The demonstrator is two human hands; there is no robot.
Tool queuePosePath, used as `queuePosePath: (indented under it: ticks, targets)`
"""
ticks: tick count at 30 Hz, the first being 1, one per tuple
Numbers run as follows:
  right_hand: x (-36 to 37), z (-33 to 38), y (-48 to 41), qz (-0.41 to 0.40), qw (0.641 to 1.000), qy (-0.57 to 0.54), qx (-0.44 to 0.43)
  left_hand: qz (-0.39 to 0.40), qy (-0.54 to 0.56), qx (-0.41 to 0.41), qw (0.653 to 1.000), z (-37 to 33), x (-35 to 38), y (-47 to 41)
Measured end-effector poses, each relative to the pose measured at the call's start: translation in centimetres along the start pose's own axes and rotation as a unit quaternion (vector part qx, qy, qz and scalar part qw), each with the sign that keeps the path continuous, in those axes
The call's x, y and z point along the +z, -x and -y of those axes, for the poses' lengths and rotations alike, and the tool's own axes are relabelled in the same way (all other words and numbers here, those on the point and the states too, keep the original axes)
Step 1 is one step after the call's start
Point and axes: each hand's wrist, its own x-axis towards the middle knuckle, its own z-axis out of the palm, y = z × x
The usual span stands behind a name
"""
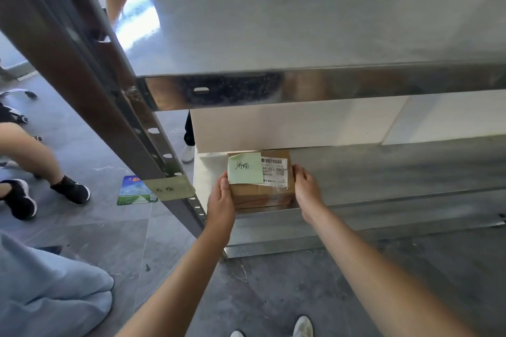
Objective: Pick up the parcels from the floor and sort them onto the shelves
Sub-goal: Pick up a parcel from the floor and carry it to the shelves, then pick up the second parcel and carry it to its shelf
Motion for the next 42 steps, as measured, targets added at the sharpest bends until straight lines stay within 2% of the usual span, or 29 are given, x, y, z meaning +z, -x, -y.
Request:
queuePosePath:
  ticks: [6, 10, 13, 16, 19, 21, 25, 31, 36, 42]
  targets:
    - [-0.9, 1.7, 1.9, -0.015, 0.994, -0.027, -0.108, -0.057, -0.06, 0.067, 0.994, -2.7, 0.4, 0.6]
    - [-2.6, 3.4, 3.3, -0.01, 0.984, 0.037, -0.174, -0.032, -0.115, 0.137, 0.983, -5.0, 2.4, 1.8]
    - [-4.1, 4.0, 4.1, -0.006, 0.976, 0.075, -0.205, 0.026, -0.167, 0.179, 0.969, -5.9, 4.4, 3.0]
    - [-5.8, 4.2, 4.6, -0.016, 0.97, 0.109, -0.217, 0.092, -0.238, 0.241, 0.936, -6.1, 6.7, 4.7]
    - [-8.2, 4.4, 5.1, -0.035, 0.959, 0.154, -0.236, 0.155, -0.32, 0.317, 0.879, -6.1, 9.0, 6.3]
    - [-10.1, 4.4, 5.5, -0.064, 0.945, 0.193, -0.256, 0.189, -0.364, 0.348, 0.843, -6.1, 10.4, 7.4]
    - [-16.0, 4.6, 6.8, -0.149, 0.915, 0.24, -0.288, 0.214, -0.413, 0.382, 0.798, -6.7, 14.3, 10.2]
    - [-27.8, 4.4, 9.2, -0.251, 0.882, 0.272, -0.291, 0.204, -0.426, 0.439, 0.764, -8.8, 22.9, 16.0]
    - [-37.5, 2.6, 11.6, -0.312, 0.868, 0.302, -0.241, 0.228, -0.408, 0.507, 0.724, -9.8, 30.3, 22.5]
    - [-48.4, -0.2, 16.2, -0.392, 0.849, 0.303, -0.183, 0.284, -0.37, 0.554, 0.69, -9.5, 38.9, 30.9]
